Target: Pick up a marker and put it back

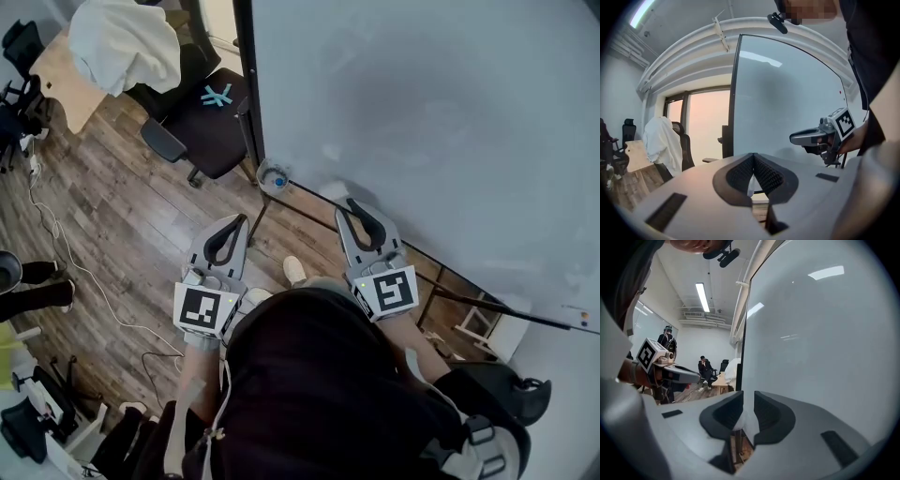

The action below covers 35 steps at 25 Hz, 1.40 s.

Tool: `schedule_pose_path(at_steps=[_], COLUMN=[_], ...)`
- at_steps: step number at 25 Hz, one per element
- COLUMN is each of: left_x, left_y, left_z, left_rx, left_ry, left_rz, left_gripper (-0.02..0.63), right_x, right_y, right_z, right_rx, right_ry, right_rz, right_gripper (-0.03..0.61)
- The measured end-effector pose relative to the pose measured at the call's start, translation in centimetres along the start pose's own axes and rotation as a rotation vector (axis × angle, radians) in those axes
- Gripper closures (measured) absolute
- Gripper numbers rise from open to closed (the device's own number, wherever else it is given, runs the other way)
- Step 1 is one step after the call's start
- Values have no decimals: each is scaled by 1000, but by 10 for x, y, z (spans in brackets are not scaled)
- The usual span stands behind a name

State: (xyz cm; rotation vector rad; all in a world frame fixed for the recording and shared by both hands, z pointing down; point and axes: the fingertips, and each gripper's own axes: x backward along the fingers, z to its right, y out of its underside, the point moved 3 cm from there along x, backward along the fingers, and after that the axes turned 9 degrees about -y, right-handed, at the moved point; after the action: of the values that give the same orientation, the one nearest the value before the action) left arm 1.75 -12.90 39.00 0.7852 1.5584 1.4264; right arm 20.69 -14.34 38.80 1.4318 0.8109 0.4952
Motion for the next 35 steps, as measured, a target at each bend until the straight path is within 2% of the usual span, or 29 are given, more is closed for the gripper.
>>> schedule_pose_path(at_steps=[4, 8, 12, 17, 23, 28, 35], left_x=[-6, -10, -14, -12, -11, -8, -3], left_y=[1, -1, 0, 1, -1, 4, 5], left_z=[11, 21, 25, 35, 34, 36, 28], left_rx=[-17, -7, -24, -14, -41, -13, -37], left_ry=[40, 69, 93, 115, 102, 122, 91], left_rz=[23, -2, 24, -4, -19, -18, -25], left_gripper=[606, 606, 606, 606, 606, 606, 606], right_x=[14, 25, 32, 41, 44, 42, 36], right_y=[8, 15, 19, 26, 28, 29, 28], right_z=[-1, -1, -1, -4, -9, -10, -14], right_rx=[-13, -22, -29, -37, -39, -37, -40], right_ry=[24, 47, 66, 79, 75, 67, 56], right_rz=[-12, -22, -24, -35, -40, -50, -38], right_gripper=[499, 499, 499, 499, 499, 500, 500])
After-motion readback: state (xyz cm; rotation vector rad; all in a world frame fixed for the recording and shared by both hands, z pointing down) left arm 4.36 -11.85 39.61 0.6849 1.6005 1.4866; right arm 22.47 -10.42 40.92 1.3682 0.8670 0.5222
